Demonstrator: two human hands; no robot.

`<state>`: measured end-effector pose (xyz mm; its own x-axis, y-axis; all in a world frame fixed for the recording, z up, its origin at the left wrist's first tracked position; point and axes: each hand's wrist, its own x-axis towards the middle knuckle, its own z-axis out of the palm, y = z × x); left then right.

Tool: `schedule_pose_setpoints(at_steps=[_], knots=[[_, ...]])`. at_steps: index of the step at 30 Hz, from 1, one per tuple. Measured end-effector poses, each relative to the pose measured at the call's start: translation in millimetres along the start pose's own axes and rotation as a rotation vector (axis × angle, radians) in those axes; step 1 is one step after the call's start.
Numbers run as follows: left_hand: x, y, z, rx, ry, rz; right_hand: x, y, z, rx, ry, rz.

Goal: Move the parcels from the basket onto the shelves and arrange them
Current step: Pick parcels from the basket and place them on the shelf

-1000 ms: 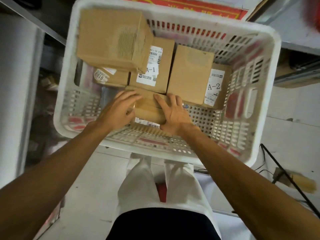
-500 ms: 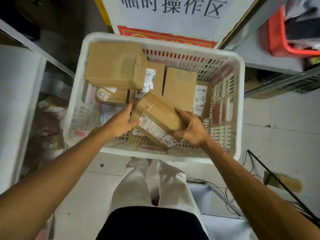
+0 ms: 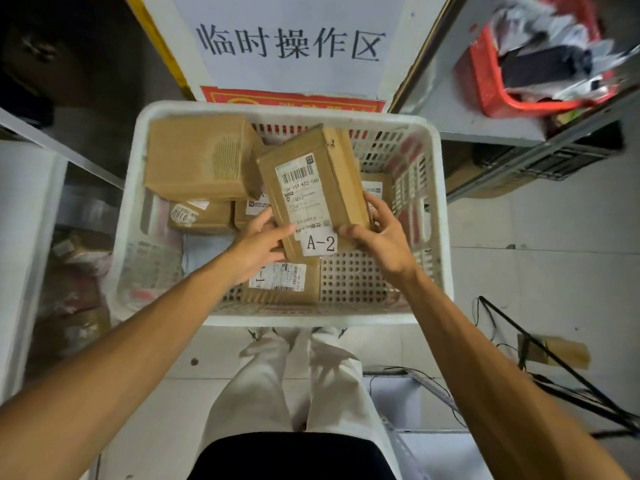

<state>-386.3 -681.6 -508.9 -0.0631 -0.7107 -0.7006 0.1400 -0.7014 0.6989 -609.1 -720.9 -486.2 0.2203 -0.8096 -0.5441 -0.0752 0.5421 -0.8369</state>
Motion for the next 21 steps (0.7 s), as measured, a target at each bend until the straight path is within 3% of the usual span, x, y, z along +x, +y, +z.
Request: schedule_pose_setpoints(at_steps=[6,9,14,21], knots=[[-4,3,5,-0.046,0.111,0.101,5,-9,-9,-0.192,-0.144,-0.044],[-4,12,-1,-0.073,0.154,0.145,9,-11,-3,-0.321,-0.138,-0.089],[-7,37,-28,0.000,0.134,0.210,12,-17,14,-0.128,-0.146,-0.009],[-31,63,-57,0.027,0.028,0.295,7,-50,41,-0.161,-0.129,-0.065]])
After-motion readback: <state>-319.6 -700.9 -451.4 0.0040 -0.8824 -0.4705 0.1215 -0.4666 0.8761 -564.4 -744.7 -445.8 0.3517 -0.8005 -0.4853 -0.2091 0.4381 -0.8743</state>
